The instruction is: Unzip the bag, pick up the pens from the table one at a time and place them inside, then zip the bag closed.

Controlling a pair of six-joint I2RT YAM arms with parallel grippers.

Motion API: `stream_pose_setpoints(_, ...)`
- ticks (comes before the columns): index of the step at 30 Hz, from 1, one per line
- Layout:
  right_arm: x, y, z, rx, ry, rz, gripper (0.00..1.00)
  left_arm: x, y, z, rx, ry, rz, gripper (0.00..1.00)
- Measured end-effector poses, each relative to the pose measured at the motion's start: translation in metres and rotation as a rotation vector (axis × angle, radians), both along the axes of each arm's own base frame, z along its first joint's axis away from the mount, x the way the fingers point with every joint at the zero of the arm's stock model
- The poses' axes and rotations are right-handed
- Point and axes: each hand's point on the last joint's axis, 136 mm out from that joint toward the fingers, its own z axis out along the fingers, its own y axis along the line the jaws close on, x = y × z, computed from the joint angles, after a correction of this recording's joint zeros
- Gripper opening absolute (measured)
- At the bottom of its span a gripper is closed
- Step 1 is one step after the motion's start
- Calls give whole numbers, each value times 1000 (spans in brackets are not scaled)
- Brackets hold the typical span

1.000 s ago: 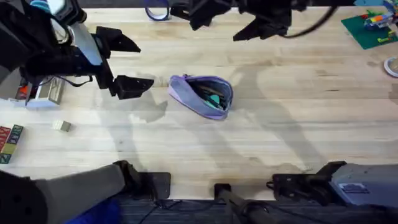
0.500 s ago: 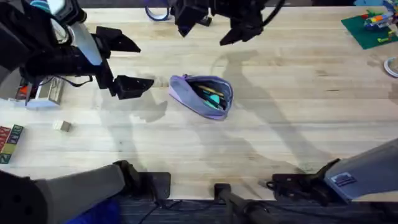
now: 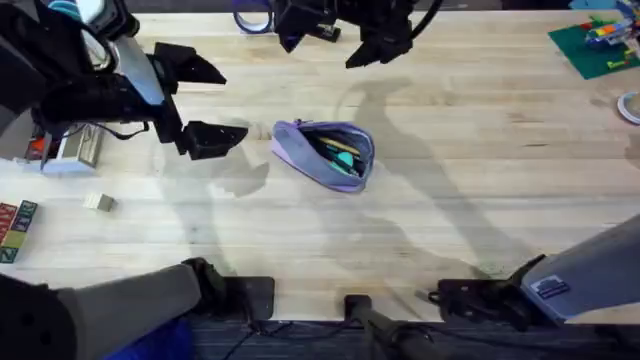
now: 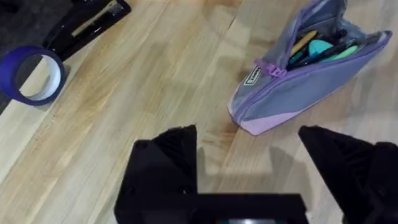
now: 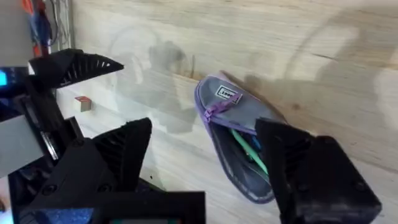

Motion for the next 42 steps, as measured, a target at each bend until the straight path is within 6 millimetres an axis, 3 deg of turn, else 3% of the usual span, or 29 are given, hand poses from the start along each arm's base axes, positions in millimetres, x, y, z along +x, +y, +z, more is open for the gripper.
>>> stream_pose_setpoints(8, 2, 2, -7, -4, 20, -12, 996, 0, 0, 0, 0, 0, 0, 994)
stream_pose_setpoints(17, 5, 17, -53, -20, 146, 7, 996, 0, 0, 0, 0, 0, 0, 994)
stream_pose_setpoints(29, -6, 31, -78, -19, 259, -9, 996, 0, 0, 0, 0, 0, 0, 993)
stream_pose_setpoints(42, -28, 54, -125, -92, 356, 35, 995, 0, 0, 0, 0, 0, 0, 993)
